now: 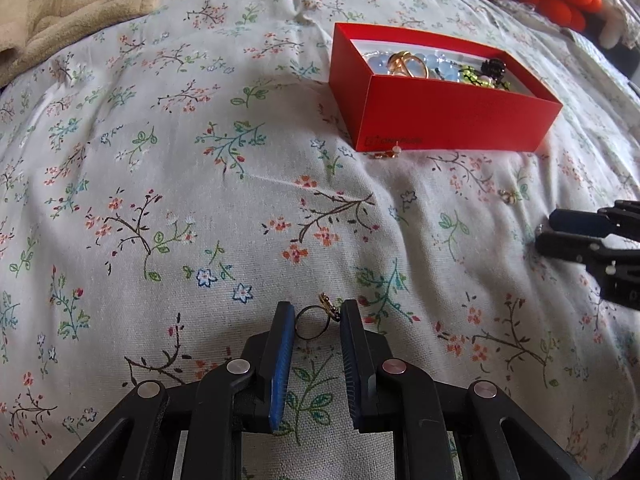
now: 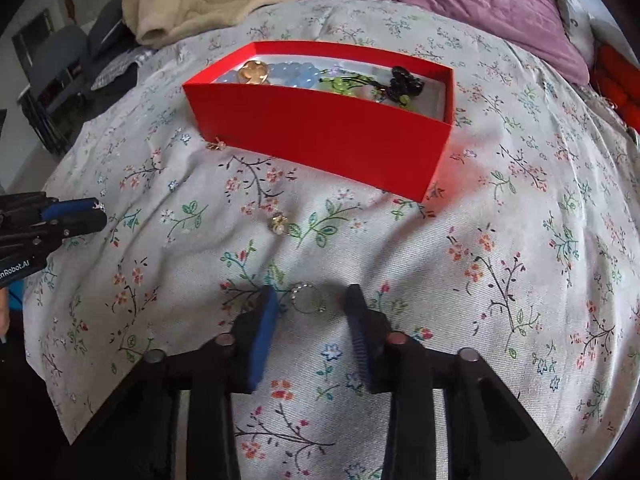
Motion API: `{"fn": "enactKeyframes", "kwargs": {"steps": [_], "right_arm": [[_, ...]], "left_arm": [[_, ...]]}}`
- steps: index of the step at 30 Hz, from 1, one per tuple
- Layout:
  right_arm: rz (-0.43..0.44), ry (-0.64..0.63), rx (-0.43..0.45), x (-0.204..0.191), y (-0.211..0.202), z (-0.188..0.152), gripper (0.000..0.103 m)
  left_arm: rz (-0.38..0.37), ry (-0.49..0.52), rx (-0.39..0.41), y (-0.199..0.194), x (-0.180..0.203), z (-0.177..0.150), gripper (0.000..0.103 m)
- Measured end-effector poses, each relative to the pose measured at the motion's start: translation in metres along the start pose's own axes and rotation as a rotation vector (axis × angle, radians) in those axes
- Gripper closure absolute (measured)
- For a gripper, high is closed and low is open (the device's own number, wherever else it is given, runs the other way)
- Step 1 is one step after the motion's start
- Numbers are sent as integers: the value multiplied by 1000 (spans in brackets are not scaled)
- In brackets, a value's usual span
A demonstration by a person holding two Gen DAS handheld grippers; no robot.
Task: Organize jewelry
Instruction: 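Grasp the small silver ring with the right gripper while the left gripper holds the earring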
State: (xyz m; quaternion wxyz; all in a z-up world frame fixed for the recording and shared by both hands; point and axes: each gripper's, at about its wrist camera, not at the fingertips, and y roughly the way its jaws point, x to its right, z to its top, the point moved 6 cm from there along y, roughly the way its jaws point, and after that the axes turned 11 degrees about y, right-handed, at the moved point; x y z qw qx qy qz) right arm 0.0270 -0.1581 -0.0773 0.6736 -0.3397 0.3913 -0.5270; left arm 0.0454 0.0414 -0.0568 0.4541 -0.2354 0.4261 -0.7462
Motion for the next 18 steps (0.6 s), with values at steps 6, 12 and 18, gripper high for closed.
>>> {"fn": "enactKeyframes", "kwargs": {"steps": [6,12,18], "right_arm": [[-18,-65,16,-6,-3,-4,83],[-7,-62,11,-6,-7,-2,84],[0,-71,20,-11,-18,4,84]], "left_arm": [[2,9,-2,1,3,0,85],[3,10,0,0,2,1,85],[3,16,17,-4,4,10,85]]}}
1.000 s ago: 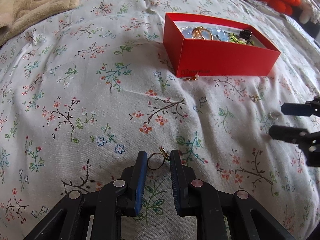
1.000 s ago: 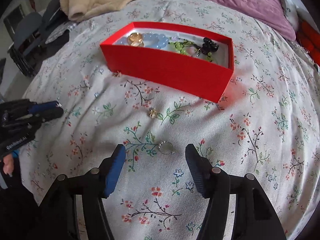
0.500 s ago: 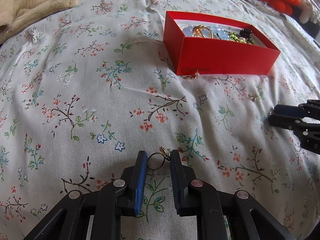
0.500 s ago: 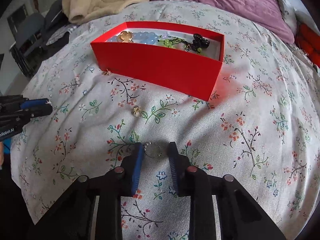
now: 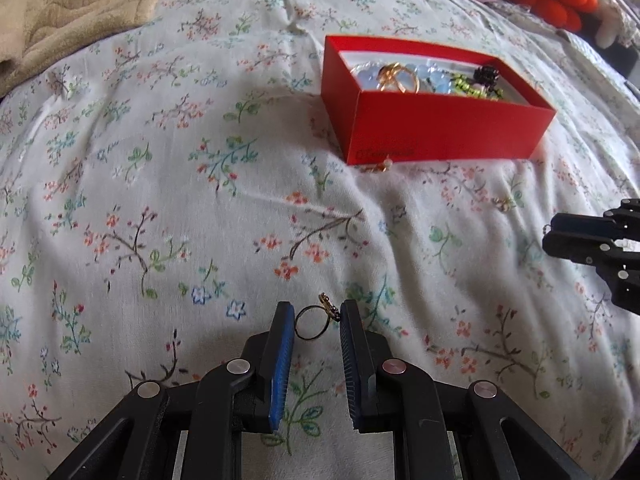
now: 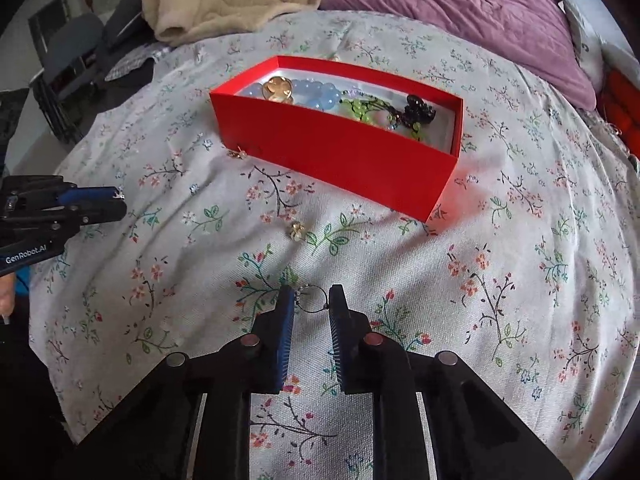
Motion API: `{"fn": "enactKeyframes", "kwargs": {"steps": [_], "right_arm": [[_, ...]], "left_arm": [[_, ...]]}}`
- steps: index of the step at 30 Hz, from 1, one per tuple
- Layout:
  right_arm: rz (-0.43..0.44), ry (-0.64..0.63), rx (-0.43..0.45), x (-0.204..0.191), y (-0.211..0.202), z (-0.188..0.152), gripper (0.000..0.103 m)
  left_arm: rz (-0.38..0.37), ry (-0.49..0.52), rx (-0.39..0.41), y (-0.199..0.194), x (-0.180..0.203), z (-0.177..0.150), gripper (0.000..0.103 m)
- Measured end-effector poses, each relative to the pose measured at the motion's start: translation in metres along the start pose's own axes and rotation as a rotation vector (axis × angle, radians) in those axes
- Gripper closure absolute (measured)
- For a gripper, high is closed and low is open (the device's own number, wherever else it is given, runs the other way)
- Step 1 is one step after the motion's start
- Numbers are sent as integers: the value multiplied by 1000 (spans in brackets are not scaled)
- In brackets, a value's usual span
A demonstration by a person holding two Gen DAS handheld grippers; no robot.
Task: Organize jewelry
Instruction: 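Grasp the small silver ring with the right gripper while the left gripper holds the earring, then lower the earring and silver ring into the red box, opening both grippers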
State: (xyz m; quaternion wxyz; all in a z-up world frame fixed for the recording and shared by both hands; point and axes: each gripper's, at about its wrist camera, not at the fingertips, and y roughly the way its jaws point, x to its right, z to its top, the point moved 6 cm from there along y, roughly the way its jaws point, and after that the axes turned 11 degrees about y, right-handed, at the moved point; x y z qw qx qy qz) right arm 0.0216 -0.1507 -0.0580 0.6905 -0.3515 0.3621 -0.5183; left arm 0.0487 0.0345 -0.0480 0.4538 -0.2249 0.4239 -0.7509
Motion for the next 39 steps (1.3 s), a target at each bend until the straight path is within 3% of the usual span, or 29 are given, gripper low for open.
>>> {"fn": "enactKeyframes", "kwargs": {"steps": [7,23,39], "right_arm": [[-32,16,-40,-3,-8,13,84],[-16,127,23,5,-39,72,84],[26,284,23,43,-13,111,84]], "left_arm": [[6,24,34,-12,8,19,85],[-9,55,79,-12,28,85,85],[-36,50,64,24,22,141,85]]}}
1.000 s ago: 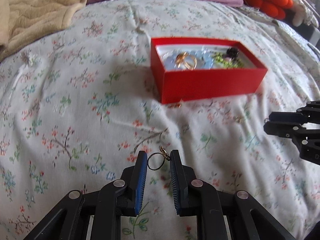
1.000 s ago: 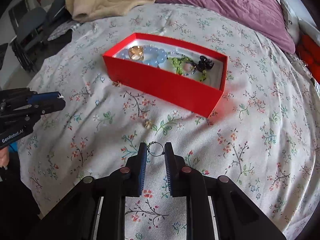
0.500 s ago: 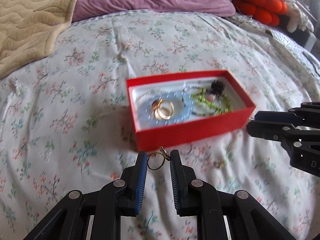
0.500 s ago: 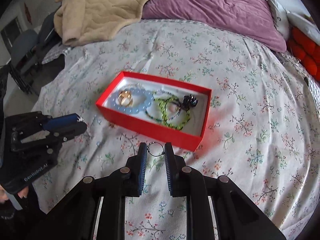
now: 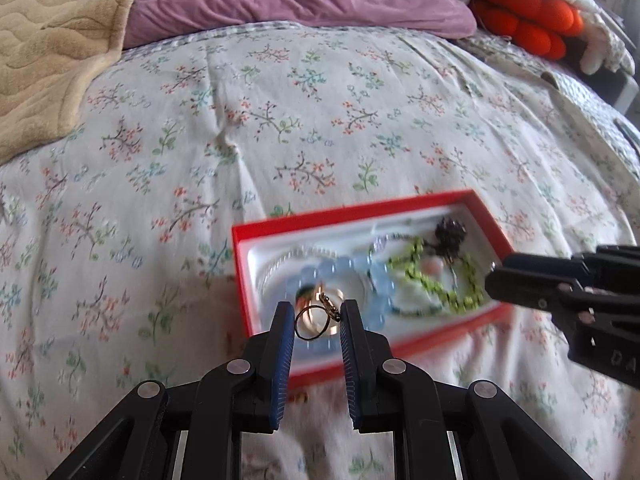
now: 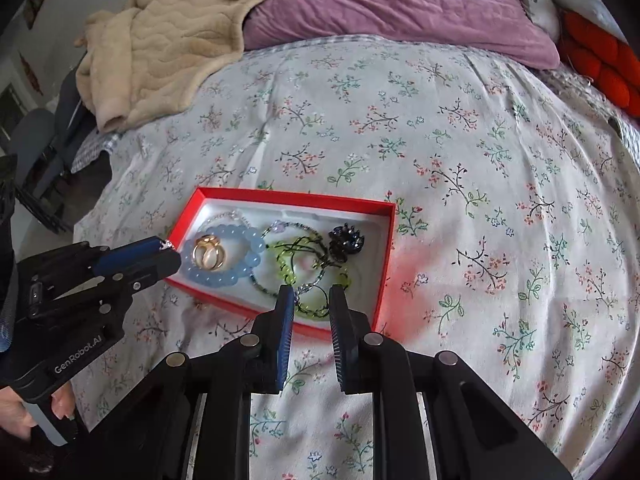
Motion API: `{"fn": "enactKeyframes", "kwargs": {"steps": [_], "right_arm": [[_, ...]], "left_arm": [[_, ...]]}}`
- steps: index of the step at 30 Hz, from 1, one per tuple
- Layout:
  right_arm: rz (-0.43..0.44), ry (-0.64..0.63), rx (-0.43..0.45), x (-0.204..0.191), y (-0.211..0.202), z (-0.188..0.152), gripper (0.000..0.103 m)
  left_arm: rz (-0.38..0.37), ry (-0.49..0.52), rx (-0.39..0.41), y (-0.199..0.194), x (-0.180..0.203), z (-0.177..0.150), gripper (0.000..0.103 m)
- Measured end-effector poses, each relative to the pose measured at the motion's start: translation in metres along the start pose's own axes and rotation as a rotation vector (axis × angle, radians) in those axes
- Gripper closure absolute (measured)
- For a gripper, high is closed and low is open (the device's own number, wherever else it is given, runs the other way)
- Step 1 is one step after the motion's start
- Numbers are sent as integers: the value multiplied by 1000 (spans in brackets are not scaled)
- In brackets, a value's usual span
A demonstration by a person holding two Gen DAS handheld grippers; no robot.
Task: Organize jewelry
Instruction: 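Lower the earring and silver ring into the red box, opening both grippers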
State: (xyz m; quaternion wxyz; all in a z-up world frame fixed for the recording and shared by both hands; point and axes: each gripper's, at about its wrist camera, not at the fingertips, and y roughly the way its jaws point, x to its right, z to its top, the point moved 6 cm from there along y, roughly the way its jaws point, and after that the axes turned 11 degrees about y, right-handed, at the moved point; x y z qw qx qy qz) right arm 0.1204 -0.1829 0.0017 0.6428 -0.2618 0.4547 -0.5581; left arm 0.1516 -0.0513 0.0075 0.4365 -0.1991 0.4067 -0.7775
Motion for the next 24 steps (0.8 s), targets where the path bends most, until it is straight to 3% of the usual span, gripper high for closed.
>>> {"fn": "enactKeyframes", "kwargs": {"steps": [19,21,24], "right_arm": [[4,4,-35,1,24,2,82],[9,3,-38,1,24,2,81],[-4,-1,-43,2,24,1,68]], "left_arm": [[28,32,-33,34,-1,27,84],[31,35,-37,33,-1,27,82],[43,36,-41,32,-2,26,68]]}}
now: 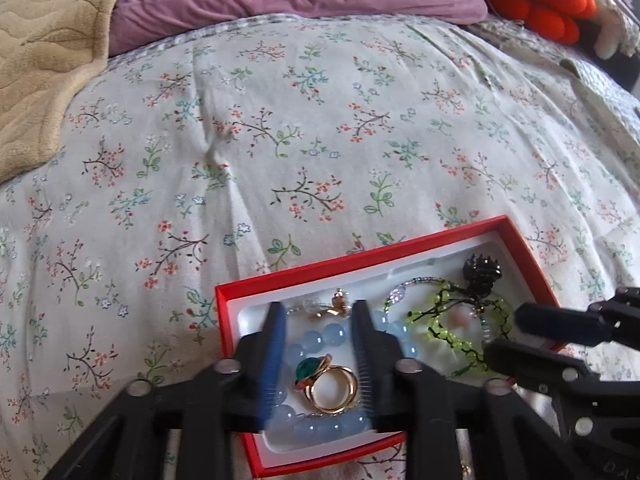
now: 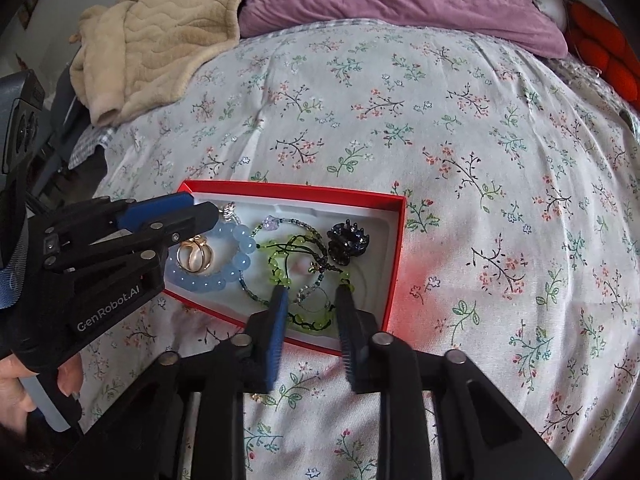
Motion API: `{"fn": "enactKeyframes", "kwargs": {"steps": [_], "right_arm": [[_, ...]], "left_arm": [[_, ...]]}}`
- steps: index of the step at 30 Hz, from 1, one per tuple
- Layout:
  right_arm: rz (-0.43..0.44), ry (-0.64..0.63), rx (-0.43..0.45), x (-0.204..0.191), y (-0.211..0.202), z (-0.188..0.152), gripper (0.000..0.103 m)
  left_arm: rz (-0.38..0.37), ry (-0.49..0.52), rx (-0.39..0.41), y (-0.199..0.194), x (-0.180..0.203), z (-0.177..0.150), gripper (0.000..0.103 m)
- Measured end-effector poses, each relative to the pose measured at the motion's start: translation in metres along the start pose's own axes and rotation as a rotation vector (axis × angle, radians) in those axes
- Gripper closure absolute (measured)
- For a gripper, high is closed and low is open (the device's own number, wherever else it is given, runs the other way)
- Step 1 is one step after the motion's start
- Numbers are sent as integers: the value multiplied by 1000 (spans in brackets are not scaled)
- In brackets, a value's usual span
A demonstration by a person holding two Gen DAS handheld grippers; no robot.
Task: Organize jewelry
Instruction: 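Lower the earring and silver ring into the red box, opening both grippers, then withdraw both grippers from the box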
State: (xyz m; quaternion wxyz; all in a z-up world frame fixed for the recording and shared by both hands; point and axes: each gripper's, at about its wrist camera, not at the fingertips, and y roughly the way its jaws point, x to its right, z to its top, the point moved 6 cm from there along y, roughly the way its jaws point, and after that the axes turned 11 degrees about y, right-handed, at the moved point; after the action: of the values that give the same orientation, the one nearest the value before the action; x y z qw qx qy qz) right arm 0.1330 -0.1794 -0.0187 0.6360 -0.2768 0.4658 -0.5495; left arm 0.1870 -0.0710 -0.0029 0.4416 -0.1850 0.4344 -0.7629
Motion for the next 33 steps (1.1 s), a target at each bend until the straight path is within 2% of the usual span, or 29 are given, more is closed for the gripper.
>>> {"fn": "enactKeyframes", "kwargs": {"steps": [1,4,9,11,14,20,25,33], "right_arm": [[3,-1,0,0,0,0,64],[4,-7,9,-2,-4,0,55],[0,-16,34,-2,-15,0,51],[-2,-14,42,-1,-20,0,48],[-4,-12,44,1,-27,-2,44],[-12,-21,58,-1,-41,-11,33],[-17,-31,63,-3,-51,-22,28],[-51,-54,71,0,-62,-46,26]], "left_arm": [[5,-1,1,-1,-1,0,63],[17,-3,6,-6,-3,-1,57],[44,-13,10,-20,-12,-7,44],[52,-24,16,-28,-17,-11,32],[67,-46,15,-37,-24,-20,19],[109,-69,-10,-54,-32,-41,9],[142,-73,-50,-63,-29,-65,6],[163,-91,-84,-67,-15,-101,6]]}}
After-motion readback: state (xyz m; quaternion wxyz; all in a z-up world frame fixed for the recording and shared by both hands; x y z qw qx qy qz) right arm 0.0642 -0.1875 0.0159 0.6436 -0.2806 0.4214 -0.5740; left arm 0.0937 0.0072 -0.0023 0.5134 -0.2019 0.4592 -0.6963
